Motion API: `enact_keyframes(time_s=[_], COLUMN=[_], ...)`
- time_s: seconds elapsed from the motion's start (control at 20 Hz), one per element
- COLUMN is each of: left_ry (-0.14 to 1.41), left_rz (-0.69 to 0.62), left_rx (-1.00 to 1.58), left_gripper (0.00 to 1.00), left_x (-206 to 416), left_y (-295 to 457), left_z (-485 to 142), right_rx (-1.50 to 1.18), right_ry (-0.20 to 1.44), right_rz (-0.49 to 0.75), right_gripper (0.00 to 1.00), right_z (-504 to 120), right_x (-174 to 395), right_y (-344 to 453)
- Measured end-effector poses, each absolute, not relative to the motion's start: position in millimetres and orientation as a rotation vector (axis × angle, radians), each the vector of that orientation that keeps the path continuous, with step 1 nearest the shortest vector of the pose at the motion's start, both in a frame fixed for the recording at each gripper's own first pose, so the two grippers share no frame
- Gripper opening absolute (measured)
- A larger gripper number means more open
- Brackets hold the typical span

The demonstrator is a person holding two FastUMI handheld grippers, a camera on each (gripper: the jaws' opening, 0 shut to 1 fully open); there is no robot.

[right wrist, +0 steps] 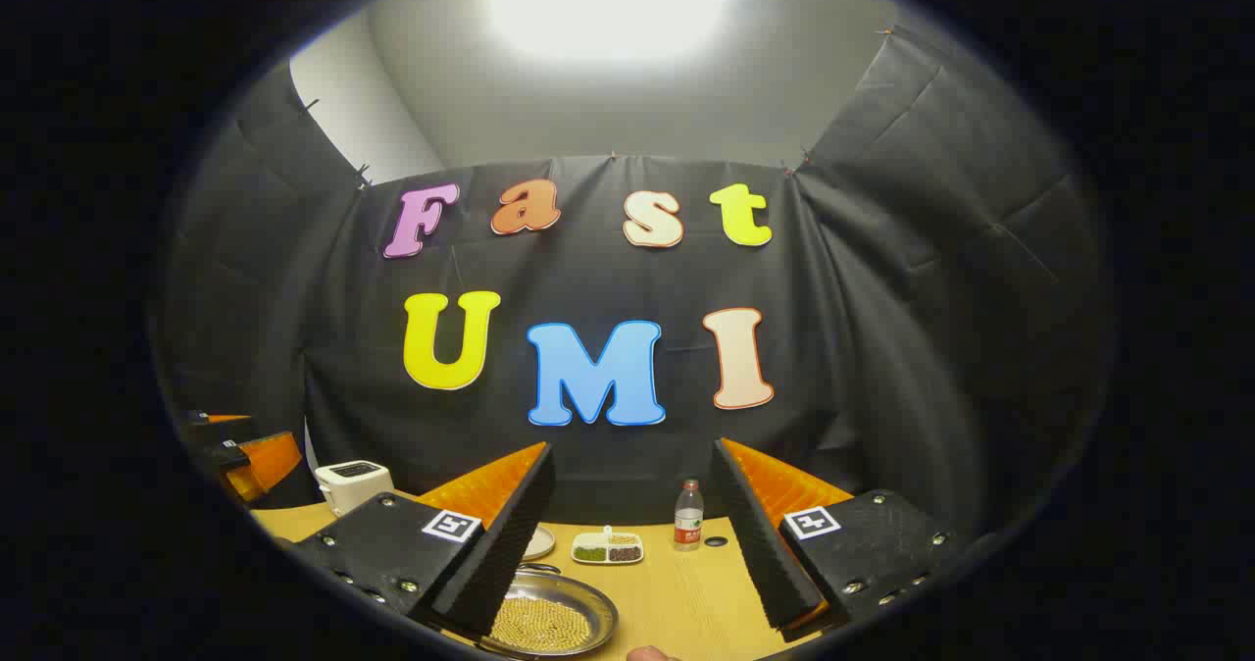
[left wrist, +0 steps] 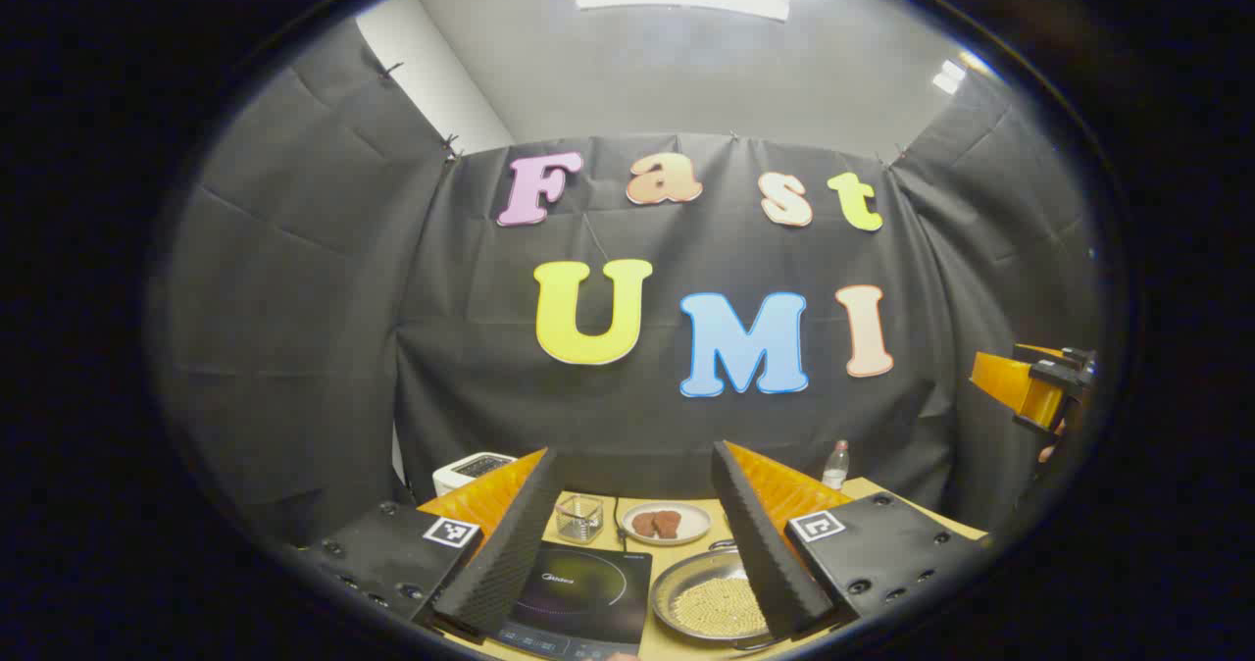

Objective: First push the handle of the pot to place it horizontally, then grasp the pot with both hands and set it on the induction cooktop.

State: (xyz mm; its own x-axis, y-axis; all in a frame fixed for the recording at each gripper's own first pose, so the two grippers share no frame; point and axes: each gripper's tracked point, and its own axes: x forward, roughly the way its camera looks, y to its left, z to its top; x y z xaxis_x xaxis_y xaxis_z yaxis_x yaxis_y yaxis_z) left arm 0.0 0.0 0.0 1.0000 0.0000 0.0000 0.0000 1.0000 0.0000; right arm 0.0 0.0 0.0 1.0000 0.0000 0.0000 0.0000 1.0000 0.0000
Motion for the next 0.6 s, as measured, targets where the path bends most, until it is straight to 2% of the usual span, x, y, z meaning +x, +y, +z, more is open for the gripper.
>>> enact_keyframes(time_s=[0.6], left_ry=[-0.009], left_rz=[-0.032], left_rx=[0.002], left_gripper=[0.99], left_x=[-9.9], left_y=[-20.6], left_z=[5.1], right_rx=[0.011], right_ry=[0.012], right_rz=[-0.035], right_gripper=[0.96], right_z=[-0.2], right_x=[-15.5], right_y=[-19.9])
